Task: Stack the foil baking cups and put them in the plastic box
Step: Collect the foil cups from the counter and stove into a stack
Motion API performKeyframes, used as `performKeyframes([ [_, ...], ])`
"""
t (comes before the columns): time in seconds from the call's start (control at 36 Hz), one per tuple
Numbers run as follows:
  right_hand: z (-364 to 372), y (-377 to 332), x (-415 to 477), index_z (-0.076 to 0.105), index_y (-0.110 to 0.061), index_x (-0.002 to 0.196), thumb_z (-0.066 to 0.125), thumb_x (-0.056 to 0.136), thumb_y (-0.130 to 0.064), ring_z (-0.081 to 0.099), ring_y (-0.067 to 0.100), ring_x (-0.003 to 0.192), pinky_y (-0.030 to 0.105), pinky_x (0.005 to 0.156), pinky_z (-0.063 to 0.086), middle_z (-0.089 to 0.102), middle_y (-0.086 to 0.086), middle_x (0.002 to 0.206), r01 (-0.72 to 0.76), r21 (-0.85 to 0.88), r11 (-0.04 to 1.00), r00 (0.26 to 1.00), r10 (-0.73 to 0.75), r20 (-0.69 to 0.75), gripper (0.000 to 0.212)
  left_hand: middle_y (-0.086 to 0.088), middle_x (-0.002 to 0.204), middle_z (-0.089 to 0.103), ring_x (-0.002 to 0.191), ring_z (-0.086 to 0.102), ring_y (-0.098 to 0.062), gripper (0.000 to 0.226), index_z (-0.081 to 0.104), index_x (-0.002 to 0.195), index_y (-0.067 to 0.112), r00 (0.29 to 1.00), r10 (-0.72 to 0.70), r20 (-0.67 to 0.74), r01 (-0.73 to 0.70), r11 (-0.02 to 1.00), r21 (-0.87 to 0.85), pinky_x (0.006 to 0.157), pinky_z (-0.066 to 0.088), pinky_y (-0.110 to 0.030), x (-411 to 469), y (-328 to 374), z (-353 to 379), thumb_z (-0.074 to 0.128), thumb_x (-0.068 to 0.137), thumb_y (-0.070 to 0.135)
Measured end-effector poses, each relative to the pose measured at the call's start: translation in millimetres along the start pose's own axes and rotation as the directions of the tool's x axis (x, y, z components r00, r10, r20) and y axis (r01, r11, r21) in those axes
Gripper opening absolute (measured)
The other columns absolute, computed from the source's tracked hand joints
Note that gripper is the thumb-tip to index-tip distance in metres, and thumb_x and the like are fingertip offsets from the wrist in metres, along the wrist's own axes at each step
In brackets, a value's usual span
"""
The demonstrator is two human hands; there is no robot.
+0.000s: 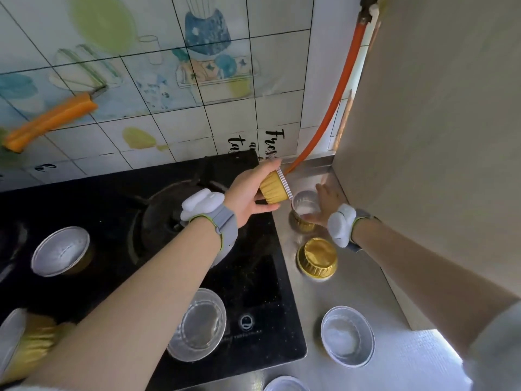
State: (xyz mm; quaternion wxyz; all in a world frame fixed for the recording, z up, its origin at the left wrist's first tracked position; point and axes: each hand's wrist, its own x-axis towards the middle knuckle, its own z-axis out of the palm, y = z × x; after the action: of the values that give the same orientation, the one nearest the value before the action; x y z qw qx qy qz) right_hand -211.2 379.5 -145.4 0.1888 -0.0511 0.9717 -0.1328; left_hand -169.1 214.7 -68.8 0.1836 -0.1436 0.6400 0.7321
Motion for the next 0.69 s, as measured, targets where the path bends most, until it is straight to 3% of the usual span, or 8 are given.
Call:
performKeyframes([
  [0.17, 13.6, 4.4, 10.7, 0.009, -0.004, 0.146, 0.071, 0.075, -0.039, 0.014, 0.038, 0.142, 0.048, 0.115, 0.022, 0.006, 0.018, 0.155, -0.009, 0.028, 1.000, 0.999, 0.008, 0.043, 0.101, -0.003, 0.102, 0.059, 0.097, 0.059, -0.018, 0.020, 0.054, 0.100, 0.024, 1.000, -0.009, 0.019, 0.009, 1.000, 0.013, 0.084, 0.054, -0.038, 3.4, -5.1, -0.8, 0.057, 0.088, 0.040],
  [0.33, 19.0, 1.1, 12.3, 0.018, -0.006, 0.143, 0.074, 0.074, -0.031, 0.030, 0.041, 0.132, 0.049, 0.107, 0.033, 0.024, 0.021, 0.146, -0.038, 0.070, 0.997, 0.999, 0.038, 0.003, 0.092, -0.004, 0.104, 0.060, 0.101, 0.060, -0.020, 0.032, 0.053, 0.111, 0.020, 1.000, -0.025, 0.005, 0.024, 0.999, 0.038, 0.088, 0.053, -0.040, 5.8, -8.4, -4.8, 0.057, 0.087, 0.041],
  [0.47, 20.5, 5.6, 9.4, 0.021, -0.009, 0.141, 0.074, 0.074, -0.028, 0.033, 0.041, 0.130, 0.048, 0.106, 0.035, 0.027, 0.021, 0.143, -0.072, 0.111, 0.991, 0.997, 0.074, -0.009, 0.087, -0.004, 0.103, 0.059, 0.100, 0.059, -0.020, 0.021, 0.054, 0.097, 0.022, 0.999, -0.030, 0.016, 0.029, 0.998, 0.052, 0.090, 0.053, -0.041, 4.3, -9.2, -4.7, 0.057, 0.087, 0.041],
  [0.69, 16.2, 8.7, -4.5, 0.029, -0.015, 0.140, 0.074, 0.068, -0.046, 0.040, 0.033, 0.129, 0.040, 0.104, 0.038, 0.038, 0.014, 0.141, -0.125, 0.343, 0.931, 0.986, 0.157, -0.065, 0.091, -0.007, 0.112, 0.059, 0.108, 0.058, -0.022, 0.038, 0.051, 0.115, 0.018, 0.999, -0.037, 0.016, 0.036, 0.995, 0.096, 0.091, 0.052, -0.042, 2.0, -11.0, 0.7, 0.058, 0.087, 0.042],
])
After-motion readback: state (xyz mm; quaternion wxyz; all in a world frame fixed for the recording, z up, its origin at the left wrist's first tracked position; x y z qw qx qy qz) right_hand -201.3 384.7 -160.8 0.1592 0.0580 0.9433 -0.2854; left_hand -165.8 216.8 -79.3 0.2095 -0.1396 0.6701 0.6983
